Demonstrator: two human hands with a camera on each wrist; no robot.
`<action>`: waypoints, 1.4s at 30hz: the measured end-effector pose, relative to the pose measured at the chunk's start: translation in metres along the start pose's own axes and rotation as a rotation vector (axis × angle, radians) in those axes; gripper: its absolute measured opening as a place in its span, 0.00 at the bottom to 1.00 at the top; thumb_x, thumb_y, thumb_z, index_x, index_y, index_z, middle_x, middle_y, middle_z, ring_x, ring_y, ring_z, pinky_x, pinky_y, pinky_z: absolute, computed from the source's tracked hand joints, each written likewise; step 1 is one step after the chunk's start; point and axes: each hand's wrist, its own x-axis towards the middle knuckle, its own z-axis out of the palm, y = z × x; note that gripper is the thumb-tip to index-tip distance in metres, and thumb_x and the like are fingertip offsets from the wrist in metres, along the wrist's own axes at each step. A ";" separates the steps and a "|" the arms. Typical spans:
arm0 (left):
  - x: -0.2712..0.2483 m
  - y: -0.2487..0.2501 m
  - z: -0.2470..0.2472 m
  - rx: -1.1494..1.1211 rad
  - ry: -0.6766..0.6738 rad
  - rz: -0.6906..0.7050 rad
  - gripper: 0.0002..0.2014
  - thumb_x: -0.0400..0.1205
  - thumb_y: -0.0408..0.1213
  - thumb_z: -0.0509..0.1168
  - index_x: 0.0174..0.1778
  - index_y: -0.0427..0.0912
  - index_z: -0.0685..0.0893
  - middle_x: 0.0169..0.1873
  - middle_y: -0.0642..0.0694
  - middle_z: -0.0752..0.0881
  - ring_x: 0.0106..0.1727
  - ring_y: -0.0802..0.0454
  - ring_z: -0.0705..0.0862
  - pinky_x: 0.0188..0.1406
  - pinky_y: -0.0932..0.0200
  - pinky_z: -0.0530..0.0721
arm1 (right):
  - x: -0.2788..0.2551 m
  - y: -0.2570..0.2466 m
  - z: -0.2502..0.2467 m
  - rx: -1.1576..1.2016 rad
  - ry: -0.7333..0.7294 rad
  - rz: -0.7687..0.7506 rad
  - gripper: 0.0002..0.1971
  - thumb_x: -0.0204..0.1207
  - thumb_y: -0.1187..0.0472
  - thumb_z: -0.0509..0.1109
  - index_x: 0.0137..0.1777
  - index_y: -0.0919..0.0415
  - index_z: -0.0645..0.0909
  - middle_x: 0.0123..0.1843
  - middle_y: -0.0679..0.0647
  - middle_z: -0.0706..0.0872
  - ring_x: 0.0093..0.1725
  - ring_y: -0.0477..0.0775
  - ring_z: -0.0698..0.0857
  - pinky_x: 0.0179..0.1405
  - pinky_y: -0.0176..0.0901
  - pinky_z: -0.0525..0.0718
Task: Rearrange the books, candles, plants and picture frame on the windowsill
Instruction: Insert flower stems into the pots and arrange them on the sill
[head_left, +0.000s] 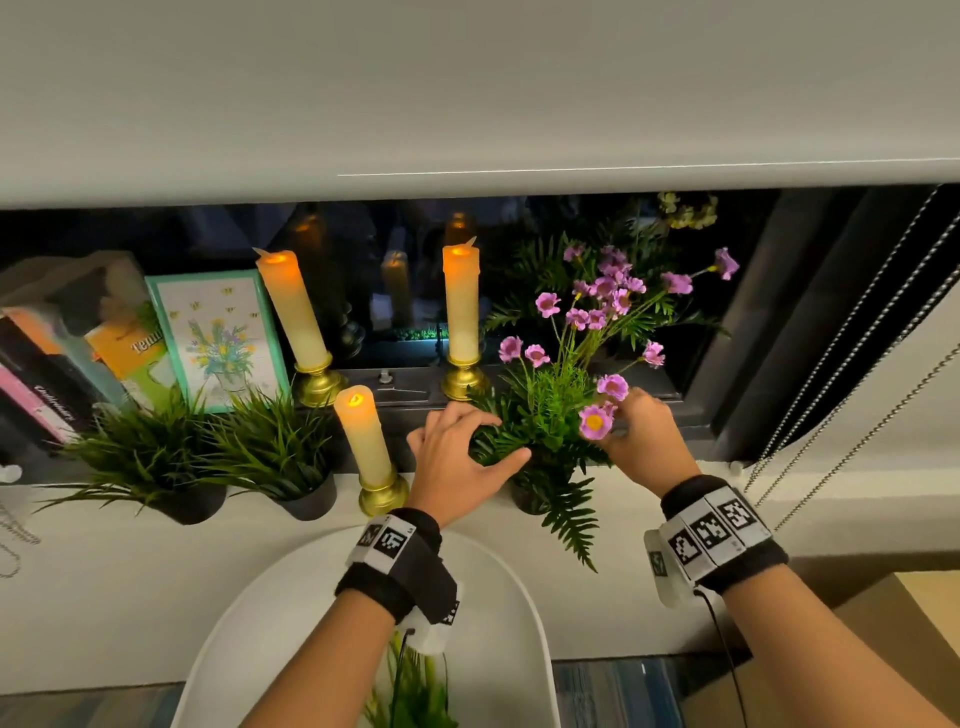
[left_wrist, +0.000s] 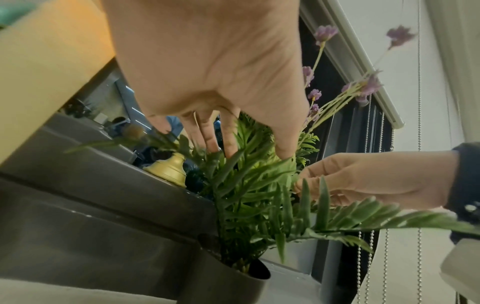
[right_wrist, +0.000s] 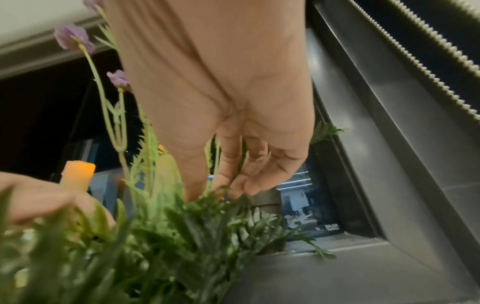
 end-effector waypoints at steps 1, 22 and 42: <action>-0.002 0.000 0.000 -0.009 0.001 0.007 0.26 0.68 0.72 0.62 0.54 0.59 0.82 0.54 0.61 0.76 0.59 0.60 0.70 0.59 0.53 0.61 | -0.003 -0.003 0.001 -0.008 0.004 0.005 0.09 0.72 0.56 0.77 0.48 0.58 0.84 0.44 0.53 0.80 0.44 0.55 0.81 0.43 0.42 0.77; -0.130 -0.100 -0.017 0.305 -0.427 -0.160 0.05 0.77 0.38 0.64 0.47 0.47 0.82 0.48 0.51 0.82 0.53 0.47 0.82 0.50 0.53 0.72 | -0.086 -0.109 0.015 0.004 -0.197 -0.142 0.10 0.75 0.55 0.73 0.35 0.57 0.82 0.27 0.47 0.80 0.27 0.45 0.78 0.29 0.38 0.74; -0.197 -0.177 -0.009 0.434 -0.933 -0.267 0.07 0.71 0.35 0.75 0.44 0.45 0.88 0.59 0.44 0.81 0.62 0.45 0.79 0.61 0.54 0.79 | -0.205 -0.080 0.262 0.108 -0.736 0.325 0.11 0.71 0.61 0.70 0.33 0.51 0.72 0.43 0.53 0.83 0.45 0.57 0.83 0.45 0.41 0.81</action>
